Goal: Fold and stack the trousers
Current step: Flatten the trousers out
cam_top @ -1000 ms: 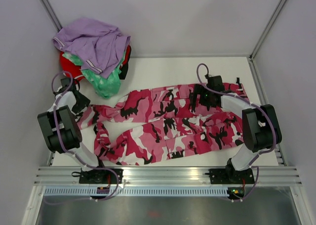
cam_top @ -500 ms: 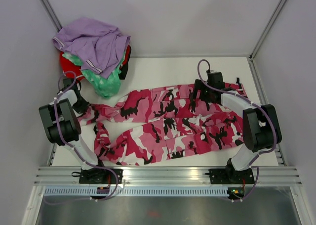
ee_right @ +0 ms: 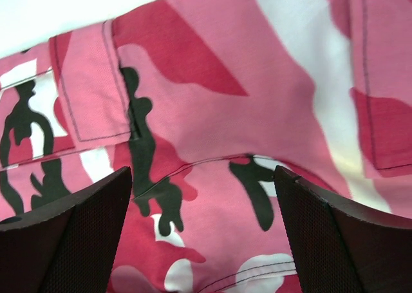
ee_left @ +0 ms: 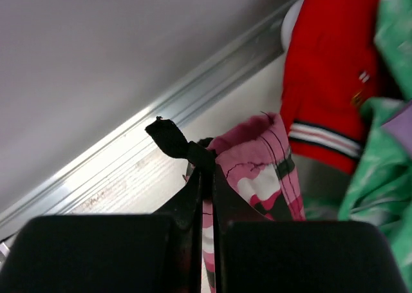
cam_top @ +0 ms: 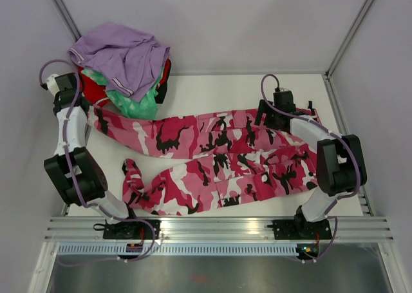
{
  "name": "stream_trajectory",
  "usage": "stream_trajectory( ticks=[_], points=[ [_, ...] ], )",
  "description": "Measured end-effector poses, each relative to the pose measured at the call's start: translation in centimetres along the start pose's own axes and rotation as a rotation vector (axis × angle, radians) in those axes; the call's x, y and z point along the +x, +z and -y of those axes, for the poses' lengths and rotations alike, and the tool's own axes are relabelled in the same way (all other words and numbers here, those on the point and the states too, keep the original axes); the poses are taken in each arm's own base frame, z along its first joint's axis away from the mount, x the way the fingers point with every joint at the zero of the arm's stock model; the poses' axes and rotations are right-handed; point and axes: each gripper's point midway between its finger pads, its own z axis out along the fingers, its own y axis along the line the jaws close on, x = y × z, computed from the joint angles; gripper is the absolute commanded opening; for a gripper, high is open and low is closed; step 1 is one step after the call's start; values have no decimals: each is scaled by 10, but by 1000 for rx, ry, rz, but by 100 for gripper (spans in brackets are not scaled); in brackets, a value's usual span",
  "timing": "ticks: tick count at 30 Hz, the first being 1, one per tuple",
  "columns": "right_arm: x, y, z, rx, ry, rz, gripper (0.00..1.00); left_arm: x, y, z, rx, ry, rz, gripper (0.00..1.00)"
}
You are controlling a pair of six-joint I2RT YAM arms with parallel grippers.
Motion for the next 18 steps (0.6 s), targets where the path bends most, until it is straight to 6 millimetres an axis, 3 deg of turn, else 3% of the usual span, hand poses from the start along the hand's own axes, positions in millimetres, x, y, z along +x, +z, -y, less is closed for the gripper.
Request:
stream_trajectory(
  ticks=[2,4,9,13,16,18],
  points=[
    [-3,1,4,13,7,5,98,-27,-13,1,3,-23,69,2],
    [-5,4,9,26,15,6,98,-37,-20,-4,-26,-32,106,2],
    [-7,8,15,45,21,5,98,-11,-9,-32,-141,9,65,6],
    [-6,9,19,53,19,-2,98,7,2,-45,-200,47,1,68],
    [-7,5,24,60,26,-4,98,12,9,-46,-219,52,-37,90],
    [-13,-2,27,60,41,8,98,16,7,-46,-219,52,-58,94]
  ],
)
